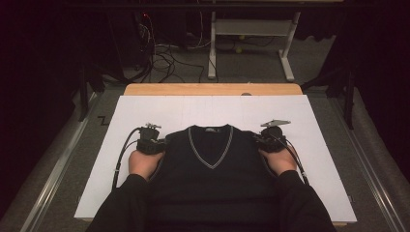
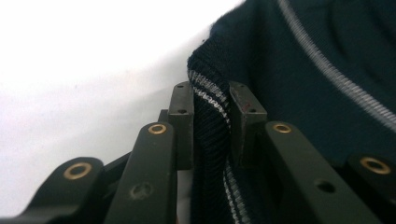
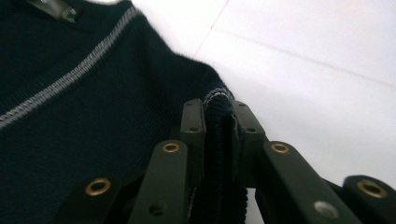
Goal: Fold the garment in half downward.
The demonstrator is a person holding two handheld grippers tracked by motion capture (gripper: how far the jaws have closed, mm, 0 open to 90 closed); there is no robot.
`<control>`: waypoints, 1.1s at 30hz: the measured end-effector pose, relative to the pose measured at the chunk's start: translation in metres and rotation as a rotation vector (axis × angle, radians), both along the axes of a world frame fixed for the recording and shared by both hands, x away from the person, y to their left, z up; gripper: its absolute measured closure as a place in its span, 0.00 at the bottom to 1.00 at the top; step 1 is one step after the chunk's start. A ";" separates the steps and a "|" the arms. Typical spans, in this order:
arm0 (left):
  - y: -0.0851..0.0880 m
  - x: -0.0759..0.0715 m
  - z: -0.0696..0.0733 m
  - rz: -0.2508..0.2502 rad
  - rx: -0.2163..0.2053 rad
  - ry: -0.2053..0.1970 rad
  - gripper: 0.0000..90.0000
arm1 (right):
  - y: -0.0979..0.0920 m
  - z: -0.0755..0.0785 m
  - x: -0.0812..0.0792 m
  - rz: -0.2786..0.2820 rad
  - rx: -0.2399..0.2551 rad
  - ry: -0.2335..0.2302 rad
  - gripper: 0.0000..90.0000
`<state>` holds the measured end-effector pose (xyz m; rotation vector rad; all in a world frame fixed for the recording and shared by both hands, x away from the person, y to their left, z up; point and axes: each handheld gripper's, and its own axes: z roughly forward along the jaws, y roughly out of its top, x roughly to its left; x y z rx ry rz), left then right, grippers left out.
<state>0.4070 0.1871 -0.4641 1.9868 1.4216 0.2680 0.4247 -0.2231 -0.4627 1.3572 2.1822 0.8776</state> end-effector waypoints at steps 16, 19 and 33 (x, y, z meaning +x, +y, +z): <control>0.007 0.004 0.083 0.063 -0.047 -0.343 0.78 | -0.019 0.069 -0.002 -0.063 0.088 -0.295 0.87; 0.005 0.002 0.100 0.070 -0.018 -0.425 0.78 | -0.020 0.084 -0.003 -0.072 0.096 -0.352 0.87; 0.009 0.002 0.124 0.066 -0.040 -0.462 0.78 | -0.015 0.122 -0.005 -0.059 0.094 -0.450 0.87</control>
